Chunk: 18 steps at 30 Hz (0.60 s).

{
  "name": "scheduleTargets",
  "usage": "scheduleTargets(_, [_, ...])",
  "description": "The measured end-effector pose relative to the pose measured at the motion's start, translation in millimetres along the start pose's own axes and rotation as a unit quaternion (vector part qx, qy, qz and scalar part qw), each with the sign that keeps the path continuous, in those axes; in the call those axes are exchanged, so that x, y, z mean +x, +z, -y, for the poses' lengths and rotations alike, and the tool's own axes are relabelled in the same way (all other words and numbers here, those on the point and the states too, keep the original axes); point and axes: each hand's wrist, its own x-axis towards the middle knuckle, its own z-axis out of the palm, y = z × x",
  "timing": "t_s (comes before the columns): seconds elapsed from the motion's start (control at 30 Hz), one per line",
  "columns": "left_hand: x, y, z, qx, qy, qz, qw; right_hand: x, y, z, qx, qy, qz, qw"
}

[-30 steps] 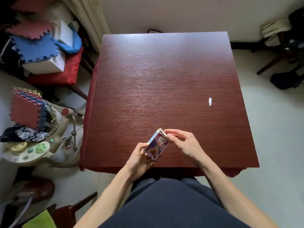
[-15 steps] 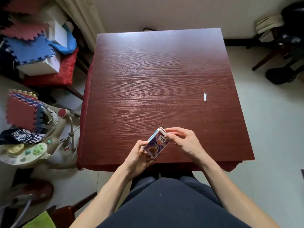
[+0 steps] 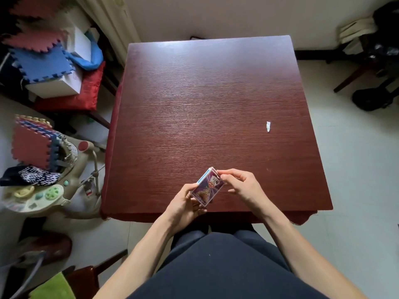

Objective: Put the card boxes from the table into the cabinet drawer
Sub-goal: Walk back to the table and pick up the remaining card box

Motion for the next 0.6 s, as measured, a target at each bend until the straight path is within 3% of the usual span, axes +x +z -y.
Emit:
scheduleTargets(0.2, [5.1, 11.5, 8.3, -0.003, 0.000, -0.022, 1.000, 1.5, -2.3, -12.4, -0.075, -0.042, -0.028, 0.996])
scheduleTargets(0.33, [9.1, 20.7, 8.0, -0.009, -0.005, -0.024, 1.000, 3.3, -9.7, -12.7, -0.114, -0.072, 0.003, 0.991])
scheduleTargets(0.6, [14.1, 35.6, 8.1, -0.014, 0.009, -0.034, 0.999, 10.1, -21.4, -16.1, -0.089, -0.081, 0.002, 0.993])
